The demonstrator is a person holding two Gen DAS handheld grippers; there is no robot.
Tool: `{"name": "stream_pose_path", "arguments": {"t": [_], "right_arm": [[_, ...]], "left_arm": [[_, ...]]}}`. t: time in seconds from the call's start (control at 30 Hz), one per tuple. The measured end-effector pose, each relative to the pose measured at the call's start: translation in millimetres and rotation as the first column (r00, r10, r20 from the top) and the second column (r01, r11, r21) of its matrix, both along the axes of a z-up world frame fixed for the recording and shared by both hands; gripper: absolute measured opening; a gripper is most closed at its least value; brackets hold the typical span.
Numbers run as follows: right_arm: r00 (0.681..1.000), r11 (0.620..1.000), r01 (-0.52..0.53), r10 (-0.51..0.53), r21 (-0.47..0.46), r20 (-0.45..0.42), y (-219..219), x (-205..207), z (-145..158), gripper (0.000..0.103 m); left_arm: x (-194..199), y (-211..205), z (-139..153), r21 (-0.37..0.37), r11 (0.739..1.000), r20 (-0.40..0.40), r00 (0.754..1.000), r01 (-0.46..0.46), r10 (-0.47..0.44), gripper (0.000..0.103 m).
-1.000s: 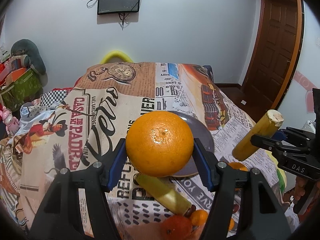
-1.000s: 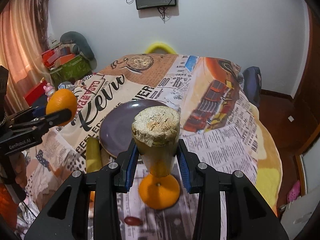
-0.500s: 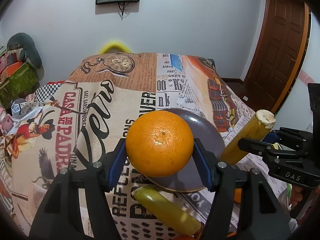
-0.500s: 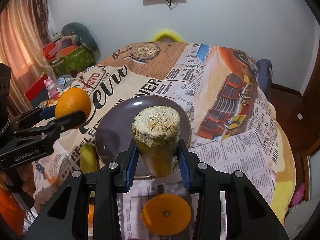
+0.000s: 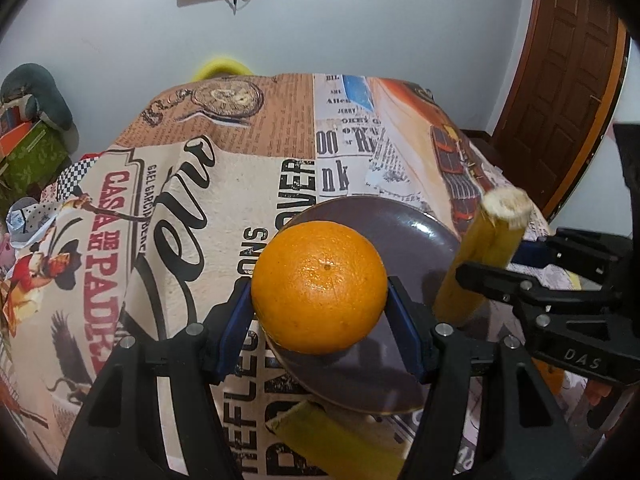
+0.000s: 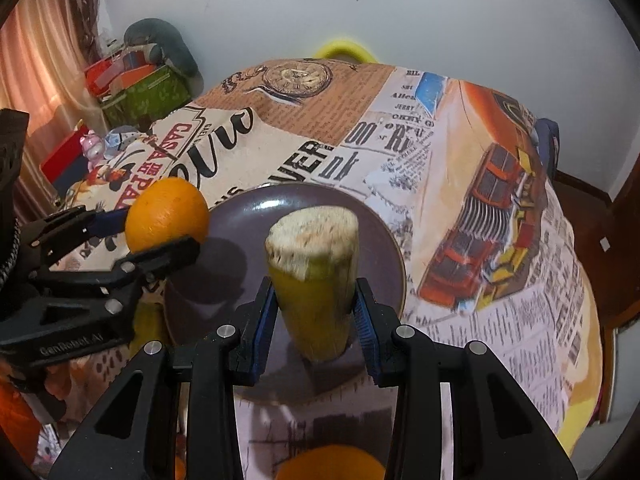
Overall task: Organize fruits
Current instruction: 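Lift and carry the orange in the left tool while the right tool carries the zucchini to the plate, then open the left tool over the plate while the right tool releases the zucchini there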
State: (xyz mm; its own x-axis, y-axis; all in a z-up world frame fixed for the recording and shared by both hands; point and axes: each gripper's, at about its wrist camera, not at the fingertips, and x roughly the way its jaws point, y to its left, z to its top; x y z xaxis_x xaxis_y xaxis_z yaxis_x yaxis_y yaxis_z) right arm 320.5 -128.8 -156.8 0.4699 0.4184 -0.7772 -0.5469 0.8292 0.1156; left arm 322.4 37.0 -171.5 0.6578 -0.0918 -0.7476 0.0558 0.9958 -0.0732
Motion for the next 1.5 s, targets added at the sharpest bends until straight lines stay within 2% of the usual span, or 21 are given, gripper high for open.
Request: {"name": "stream_pose_path", "arguments": {"t": [0.37, 0.47, 0.53, 0.63, 0.77, 0.87, 1.13, 1.2, 1.5], "right_arm": [[0.999, 1.000, -0.006, 0.007, 0.004, -0.038, 8.5, 25.4, -5.3, 0.035], [1.000, 1.000, -0.012, 0.012, -0.021, -0.018, 9.6, 22.9, -5.5, 0.035], [1.000, 1.000, -0.012, 0.012, -0.028, 0.003, 8.0, 21.0, -3.4, 0.036], [1.000, 1.000, -0.002, 0.002, -0.015, 0.010, 2.1, 20.0, 0.5, 0.044], [0.999, 1.000, 0.012, -0.011, -0.019, 0.046, -4.8, 11.4, 8.0, 0.046], [0.998, 1.000, 0.025, -0.024, -0.016, 0.063, -9.8, 4.3, 13.0, 0.049], [0.994, 0.998, 0.057, -0.057, 0.002, 0.095, -26.4, -23.7, 27.1, 0.053], [0.993, 0.998, 0.066, -0.067, 0.009, 0.100, -31.4, -33.5, 30.1, 0.058], [0.990, 0.995, 0.100, -0.100, 0.003, 0.102, -50.4, -70.1, 30.6, 0.059]], "left_arm": [[18.4, 4.5, -22.2, -0.029, 1.000, -0.073, 0.997, 0.003, -0.005, 0.064], [23.1, 5.4, -30.6, -0.049, 0.999, -0.117, 0.993, 0.001, -0.007, 0.064], [22.7, 2.8, -32.2, -0.034, 0.999, -0.112, 0.994, 0.005, -0.009, 0.064], [21.1, -1.7, -29.8, -0.019, 1.000, -0.103, 0.995, 0.011, -0.013, 0.067], [16.1, 0.2, -14.5, -0.019, 1.000, -0.045, 0.999, -0.013, 0.013, 0.082], [10.0, 5.0, -3.3, -0.033, 0.999, -0.027, 0.999, -0.025, 0.024, 0.083], [-25.6, 8.7, 19.8, -0.008, 0.999, 0.000, 0.999, -0.048, 0.048, 0.083], [-35.3, 8.4, 22.2, -0.003, 0.999, -0.002, 0.999, -0.051, 0.051, 0.083], [-77.8, -0.1, 17.9, -0.002, 0.998, -0.040, 0.998, -0.055, 0.055, 0.083]]}}
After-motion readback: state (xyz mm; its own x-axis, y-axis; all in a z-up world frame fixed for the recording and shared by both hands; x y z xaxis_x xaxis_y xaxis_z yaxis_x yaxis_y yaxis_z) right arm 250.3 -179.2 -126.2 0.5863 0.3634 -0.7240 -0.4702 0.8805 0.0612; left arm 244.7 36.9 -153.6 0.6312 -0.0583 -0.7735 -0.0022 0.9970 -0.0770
